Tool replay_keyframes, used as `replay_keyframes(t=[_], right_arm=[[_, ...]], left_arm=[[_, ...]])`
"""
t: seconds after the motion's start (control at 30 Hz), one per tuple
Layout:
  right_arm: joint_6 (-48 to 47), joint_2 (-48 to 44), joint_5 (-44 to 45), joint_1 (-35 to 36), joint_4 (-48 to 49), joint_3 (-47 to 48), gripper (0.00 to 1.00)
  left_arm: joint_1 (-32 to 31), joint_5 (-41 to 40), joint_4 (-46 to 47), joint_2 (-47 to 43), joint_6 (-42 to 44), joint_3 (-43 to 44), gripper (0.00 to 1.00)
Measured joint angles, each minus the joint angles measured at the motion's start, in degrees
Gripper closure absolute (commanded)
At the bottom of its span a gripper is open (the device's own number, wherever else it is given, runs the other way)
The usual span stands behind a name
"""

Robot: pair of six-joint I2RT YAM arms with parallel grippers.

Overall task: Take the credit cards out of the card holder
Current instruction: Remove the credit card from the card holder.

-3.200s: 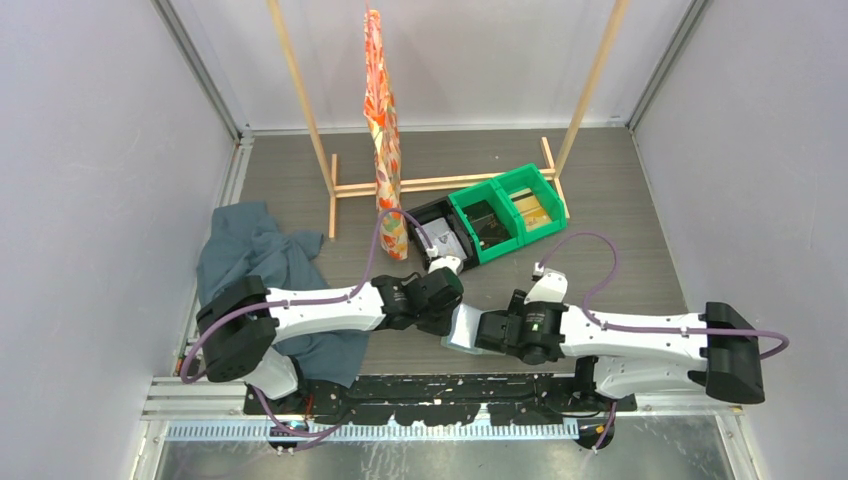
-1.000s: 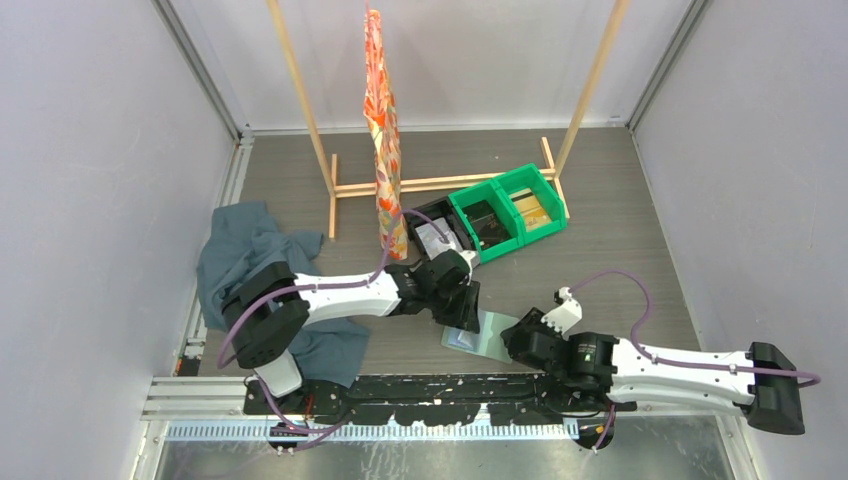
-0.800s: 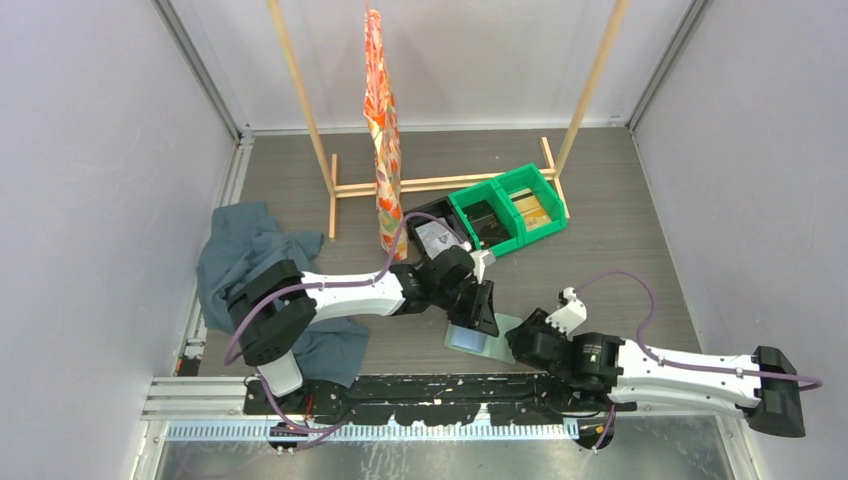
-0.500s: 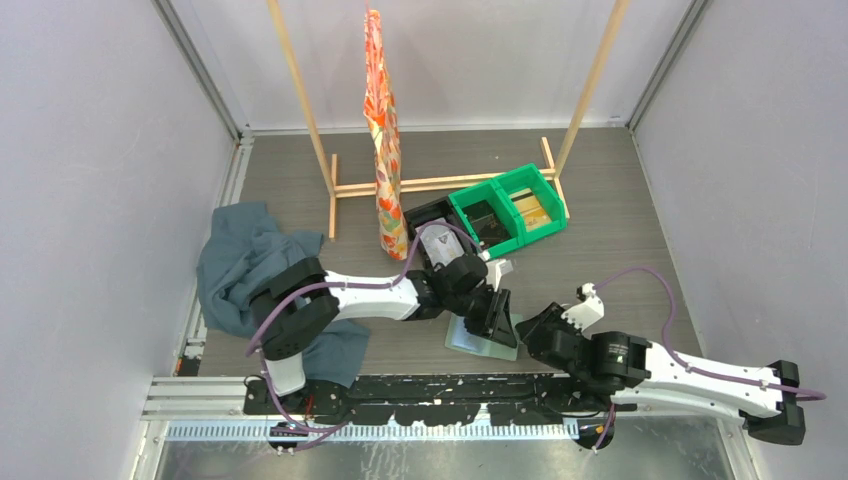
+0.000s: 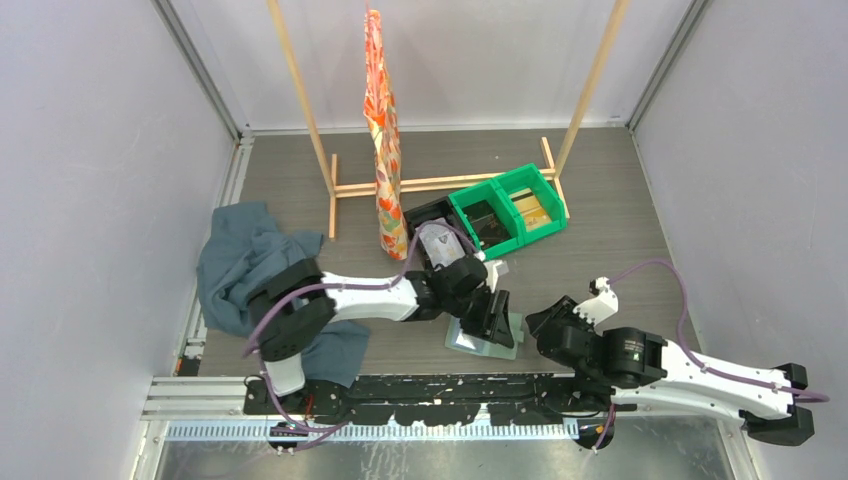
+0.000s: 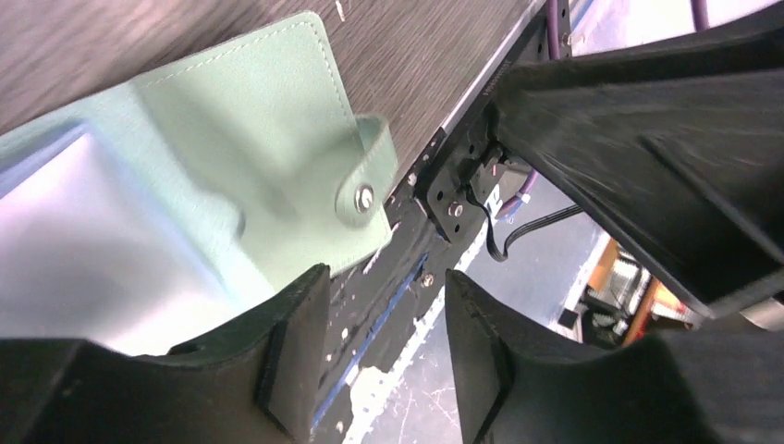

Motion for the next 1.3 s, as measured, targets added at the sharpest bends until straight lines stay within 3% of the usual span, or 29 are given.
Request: replay_keyframes(t=[0.13, 0.3, 0.43, 0.63, 1.0, 1.13, 1.3], right_arm=[[-0.4, 1.0, 0.0, 0.0, 0.3, 0.0, 0.62], [-1.3, 2.2, 0.0, 0.0, 1.4, 0.0, 0.62], [-1.6, 3.6, 0.0, 0.0, 2.7, 0.0, 0.61], [-1.7, 4.7, -0.2, 0.0, 3.7, 0.0, 0.60], [-1.7, 4.3, -0.3, 0.0, 3.7, 0.0, 0.59], [-1.7, 4.3, -0.3, 0.0, 3.7, 0.0, 0.59], [-1.7, 4.3, -0.3, 0.0, 3.7, 0.0, 0.59]], left_arm=[[0.6, -8.2, -8.1, -9.4, 3.9, -0.7, 0.30], [5.9, -11.9, -10.4, -16.3, 5.8, -5.1, 0.28], [9.5, -12.2, -10.8, -13.7, 6.1, -8.6, 0.28], [9.5, -7.5, -9.0, -8.2, 5.8, -9.2, 0.31], [9.3, -3.4, -3.1, -8.2, 4.7, -9.9, 0.33], [9.3, -3.4, -3.0, -8.4, 4.7, -10.0, 0.38], [9.3, -2.9, -1.8, -8.4, 4.1, -10.3, 0.59]])
